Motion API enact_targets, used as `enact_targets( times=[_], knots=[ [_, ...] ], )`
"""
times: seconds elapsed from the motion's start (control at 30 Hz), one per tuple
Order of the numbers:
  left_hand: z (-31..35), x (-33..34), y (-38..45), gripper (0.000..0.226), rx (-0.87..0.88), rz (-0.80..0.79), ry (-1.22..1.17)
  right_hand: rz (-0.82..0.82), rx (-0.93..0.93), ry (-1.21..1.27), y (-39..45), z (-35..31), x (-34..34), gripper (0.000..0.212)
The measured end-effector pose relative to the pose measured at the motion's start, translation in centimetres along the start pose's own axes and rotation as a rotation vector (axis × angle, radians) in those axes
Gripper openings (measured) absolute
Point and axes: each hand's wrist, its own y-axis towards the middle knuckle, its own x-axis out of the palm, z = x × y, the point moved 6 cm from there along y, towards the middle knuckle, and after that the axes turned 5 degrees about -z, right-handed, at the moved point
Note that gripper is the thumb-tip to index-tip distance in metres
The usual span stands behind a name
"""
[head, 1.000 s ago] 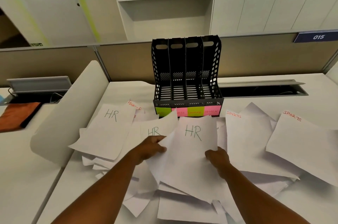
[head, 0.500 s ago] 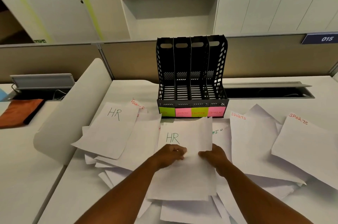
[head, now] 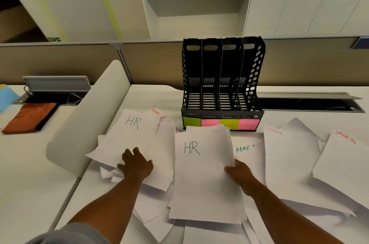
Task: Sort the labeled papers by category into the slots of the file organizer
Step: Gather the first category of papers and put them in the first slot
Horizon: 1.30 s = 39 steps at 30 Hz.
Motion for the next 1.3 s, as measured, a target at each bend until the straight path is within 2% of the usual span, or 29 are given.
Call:
enact_targets(
  times=[0.17, 0.33, 0.47, 0.6, 0.77, 0.9, 1.3],
  knots=[
    [-0.6, 1.5, 0.4, 0.080, 0.013, -0.058, 0.094, 0.028, 0.028, -0.006, 0.5, -0.1, 0.1, 0.034],
    [-0.2, 2.5, 0.3, 0.077, 0.103, -0.031, 0.273, 0.052, 0.041, -0.007, 0.7, 0.0, 0.0, 0.033],
    [-0.1, 2.5, 0.8, 0.075, 0.131, -0.042, 0.330, 0.059, 0.058, -0.021, 0.7, 0.2, 0.2, 0.033],
    [-1.1, 2.2, 1.5, 0.069, 0.096, 0.003, 0.187, 0.044, 0.072, -0.011, 0.6, 0.3, 0.4, 0.033],
    [-3.8, 2.4, 1.7, 0.089, -0.074, 0.083, -0.057, 0.039, 0.066, -0.024, 0.7, 0.2, 0.2, 0.033],
    [-5.4, 1.8, 1.9, 0.069, -0.150, 0.144, -0.215, 0.046, 0.068, -0.042, 1.0, 0.2, 0.1, 0.035],
    [-4.8, 0.8, 1.7, 0.058, 0.081, 0.191, -0.277, 0.044, 0.077, -0.079, 1.4, 0.2, 0.7, 0.035]
  ],
)
